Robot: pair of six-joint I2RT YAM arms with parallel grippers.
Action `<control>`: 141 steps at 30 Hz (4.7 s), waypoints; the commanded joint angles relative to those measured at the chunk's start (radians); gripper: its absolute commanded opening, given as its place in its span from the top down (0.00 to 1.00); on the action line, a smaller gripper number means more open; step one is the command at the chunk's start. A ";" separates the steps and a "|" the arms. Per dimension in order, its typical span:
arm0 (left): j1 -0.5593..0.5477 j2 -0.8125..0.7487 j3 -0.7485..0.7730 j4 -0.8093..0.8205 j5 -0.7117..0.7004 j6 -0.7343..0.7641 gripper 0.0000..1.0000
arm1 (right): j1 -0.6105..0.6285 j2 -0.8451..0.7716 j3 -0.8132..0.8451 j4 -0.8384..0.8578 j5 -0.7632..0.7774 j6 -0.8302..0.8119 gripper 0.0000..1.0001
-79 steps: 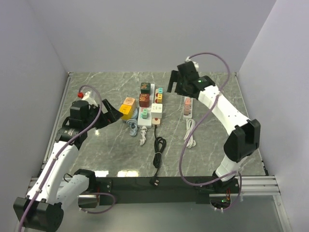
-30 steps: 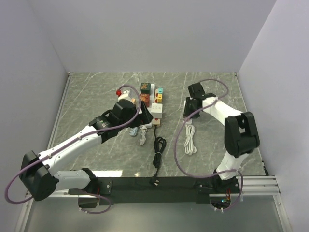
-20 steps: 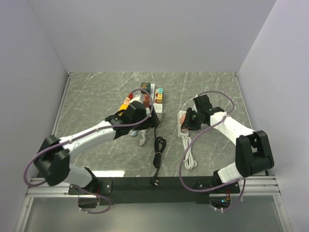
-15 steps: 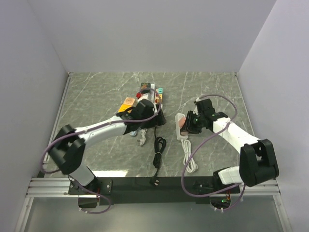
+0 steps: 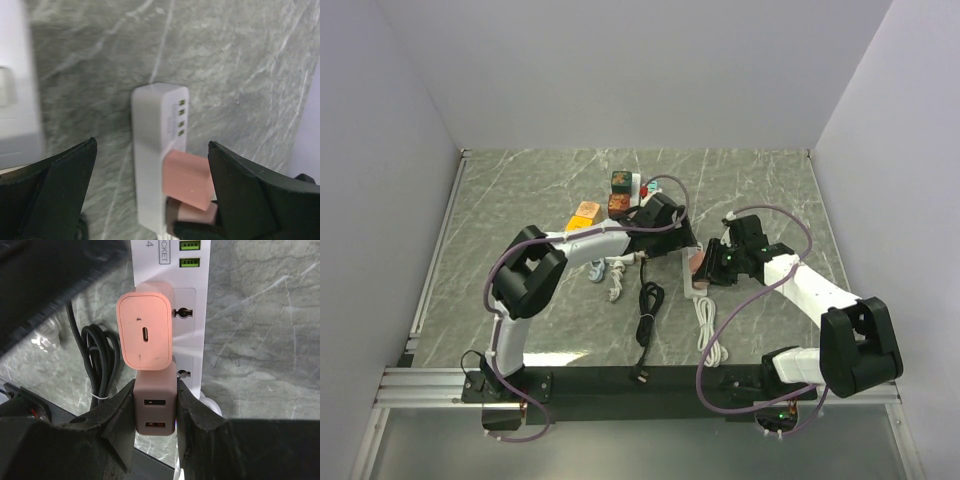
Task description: Pull the plug off the socket
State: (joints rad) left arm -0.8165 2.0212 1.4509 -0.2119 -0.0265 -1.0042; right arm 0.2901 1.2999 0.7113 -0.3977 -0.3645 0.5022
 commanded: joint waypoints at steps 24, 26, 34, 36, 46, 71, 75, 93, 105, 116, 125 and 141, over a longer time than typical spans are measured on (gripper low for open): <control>-0.026 0.211 0.172 -0.118 0.030 0.088 0.84 | 0.003 -0.013 0.073 -0.027 0.027 0.029 1.00; -0.026 0.215 0.158 -0.121 0.030 0.087 0.93 | 0.003 -0.025 0.096 -0.044 0.039 0.032 1.00; -0.026 0.263 0.128 -0.141 -0.016 0.099 1.00 | 0.003 -0.022 0.197 -0.144 0.085 0.012 1.00; -0.026 0.260 0.108 -0.118 -0.016 0.101 0.99 | 0.003 -0.013 0.204 -0.161 0.111 0.006 1.00; -0.027 0.240 0.091 -0.127 -0.046 0.113 1.00 | 0.003 -0.058 0.221 -0.188 0.217 0.030 1.00; -0.042 -0.052 0.074 -0.158 0.074 0.187 1.00 | -0.453 0.475 0.737 -0.481 1.012 0.395 0.94; -0.050 -0.076 0.063 -0.184 0.063 0.187 1.00 | -0.505 0.574 0.781 -0.468 1.018 0.349 0.84; -0.058 -0.206 -0.058 -0.173 0.030 0.139 0.98 | -0.522 0.607 0.895 -0.552 0.937 0.259 0.24; -0.058 -0.263 -0.118 -0.178 -0.070 0.118 0.96 | -0.197 0.225 0.608 -0.380 0.336 -0.027 0.19; -0.056 -0.277 -0.162 -0.153 -0.084 0.101 0.97 | 0.056 0.205 0.436 -0.282 0.245 -0.117 0.31; -0.055 -0.263 -0.136 -0.129 -0.055 0.108 0.98 | 0.107 0.323 0.459 -0.250 0.376 -0.097 0.39; -0.053 -0.262 -0.172 -0.084 -0.027 0.082 0.99 | 0.115 0.354 0.393 -0.219 0.368 -0.079 0.43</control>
State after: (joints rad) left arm -0.8692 1.7882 1.2881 -0.3424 -0.0750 -0.9051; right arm 0.3969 1.6241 1.1355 -0.6559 0.0246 0.4099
